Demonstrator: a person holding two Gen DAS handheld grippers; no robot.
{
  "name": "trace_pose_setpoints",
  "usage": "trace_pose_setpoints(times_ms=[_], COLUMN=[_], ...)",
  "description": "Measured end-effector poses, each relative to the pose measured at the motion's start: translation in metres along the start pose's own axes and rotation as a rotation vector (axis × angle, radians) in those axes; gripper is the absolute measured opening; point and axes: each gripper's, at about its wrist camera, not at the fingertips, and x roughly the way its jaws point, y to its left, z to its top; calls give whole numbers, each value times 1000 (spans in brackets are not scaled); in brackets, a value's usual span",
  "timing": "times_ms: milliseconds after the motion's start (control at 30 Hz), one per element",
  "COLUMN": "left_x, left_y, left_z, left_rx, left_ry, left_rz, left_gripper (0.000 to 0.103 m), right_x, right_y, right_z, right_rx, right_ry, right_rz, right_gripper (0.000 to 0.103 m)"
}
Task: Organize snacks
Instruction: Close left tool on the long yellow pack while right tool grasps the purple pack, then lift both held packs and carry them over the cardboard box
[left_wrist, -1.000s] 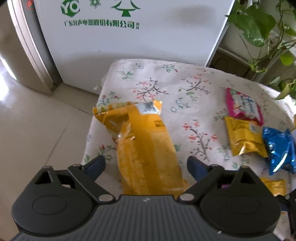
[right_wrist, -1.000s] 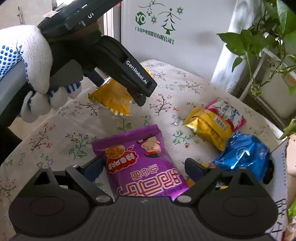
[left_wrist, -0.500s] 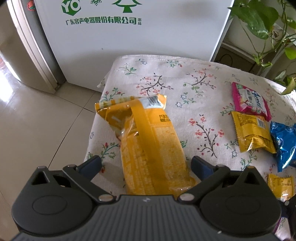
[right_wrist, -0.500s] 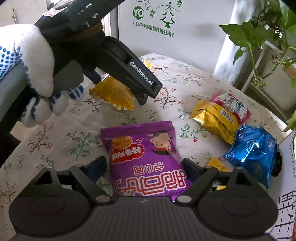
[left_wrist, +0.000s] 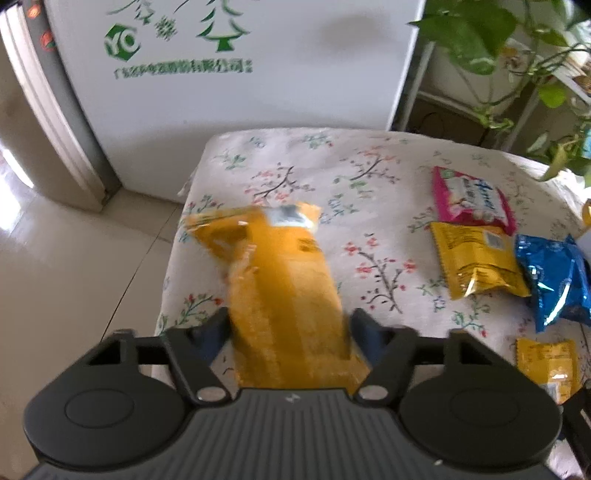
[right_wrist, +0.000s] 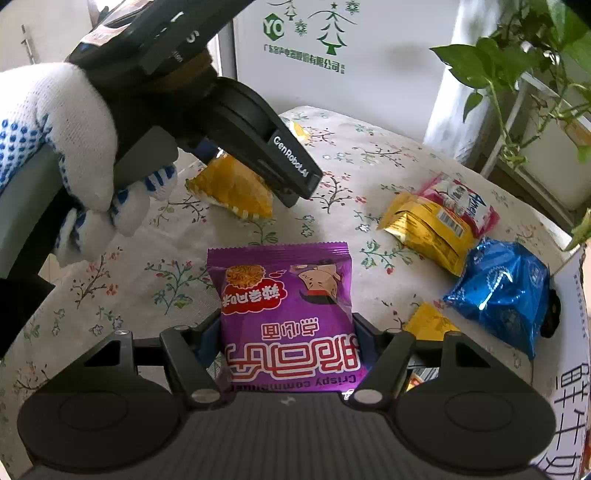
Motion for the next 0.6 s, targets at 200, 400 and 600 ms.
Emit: trace_pose_setpoints(times_ms=[200,400,600], left_x=[-6,-15,-22], left_y=[5,8,13], left_z=[1,3,4], left_rx=[-41,-61,-89], left_ry=[-16,-50,-76], left_rz=[-40,-60,-67], left_gripper=[60,59,59], right_x=[-8,-13,-28], right_y=[-9,-14,-22], right_z=[4,7,11], right_rx=[57,84,131], right_ry=[-46,-62,-93], right_rz=[-14,-28,-45], right_gripper=[76,76,76])
